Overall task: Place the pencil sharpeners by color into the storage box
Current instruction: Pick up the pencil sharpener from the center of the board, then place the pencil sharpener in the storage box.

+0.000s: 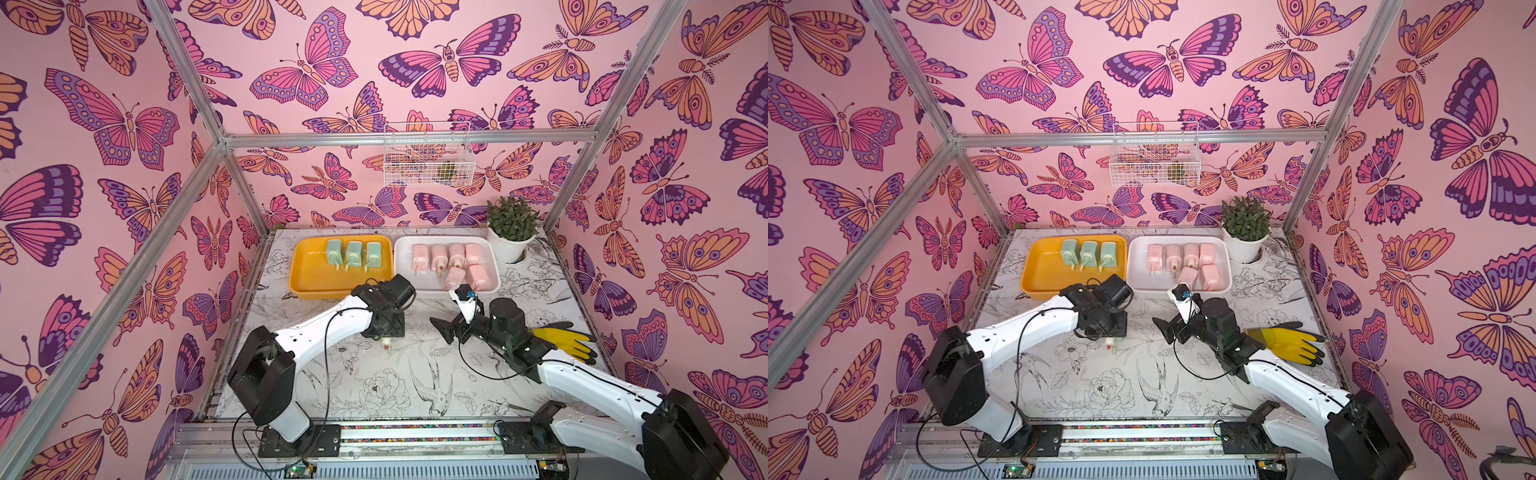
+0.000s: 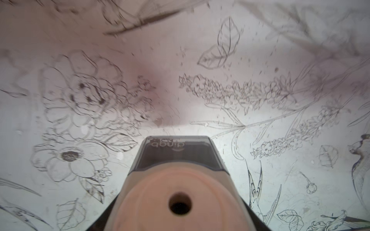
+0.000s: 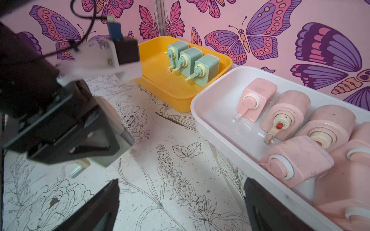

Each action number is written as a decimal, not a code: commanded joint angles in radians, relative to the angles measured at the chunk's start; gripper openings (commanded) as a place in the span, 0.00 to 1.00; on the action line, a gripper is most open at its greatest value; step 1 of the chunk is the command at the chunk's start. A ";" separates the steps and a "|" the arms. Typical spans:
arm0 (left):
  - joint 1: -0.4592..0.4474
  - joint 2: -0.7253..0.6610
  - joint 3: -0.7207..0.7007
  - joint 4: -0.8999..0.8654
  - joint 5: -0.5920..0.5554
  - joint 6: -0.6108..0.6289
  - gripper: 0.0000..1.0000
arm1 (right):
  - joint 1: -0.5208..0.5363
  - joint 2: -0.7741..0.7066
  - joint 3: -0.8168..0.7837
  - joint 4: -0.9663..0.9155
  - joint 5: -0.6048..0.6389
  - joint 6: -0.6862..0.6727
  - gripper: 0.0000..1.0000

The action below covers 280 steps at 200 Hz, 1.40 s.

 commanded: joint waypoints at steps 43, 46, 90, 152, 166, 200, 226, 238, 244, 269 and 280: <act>0.154 -0.061 0.126 0.037 -0.231 0.171 0.00 | 0.023 0.128 0.156 0.112 -0.226 0.009 0.99; 0.162 -0.060 0.129 0.047 -0.231 0.175 0.00 | 0.024 0.138 0.164 0.118 -0.226 0.011 0.99; 0.289 0.030 0.226 0.056 -0.191 0.284 0.00 | 0.048 0.248 0.256 0.118 -0.216 0.024 0.99; 0.450 0.159 0.290 0.082 -0.181 0.415 0.00 | 0.061 0.330 0.397 -0.070 -0.143 0.072 0.99; 0.488 0.203 0.323 0.082 -0.187 0.453 0.00 | 0.061 0.347 0.421 -0.102 -0.127 0.089 0.99; 0.596 0.282 0.380 0.082 -0.067 0.513 0.00 | 0.061 0.379 0.446 -0.097 -0.130 0.134 0.99; 0.638 0.341 0.431 0.070 -0.053 0.620 0.00 | 0.062 0.400 0.451 -0.078 -0.107 0.161 0.99; 0.656 0.368 0.457 0.063 -0.053 0.645 0.00 | 0.062 0.405 0.458 -0.096 -0.072 0.169 0.99; 0.666 0.383 0.468 0.063 -0.057 0.651 0.00 | 0.062 0.405 0.457 -0.099 -0.058 0.172 0.99; 0.705 0.445 0.525 0.058 -0.034 0.666 0.00 | 0.062 0.392 0.448 -0.099 -0.015 0.188 0.99; 0.717 0.477 0.556 0.049 -0.012 0.675 0.00 | 0.062 0.385 0.442 -0.095 0.000 0.193 0.99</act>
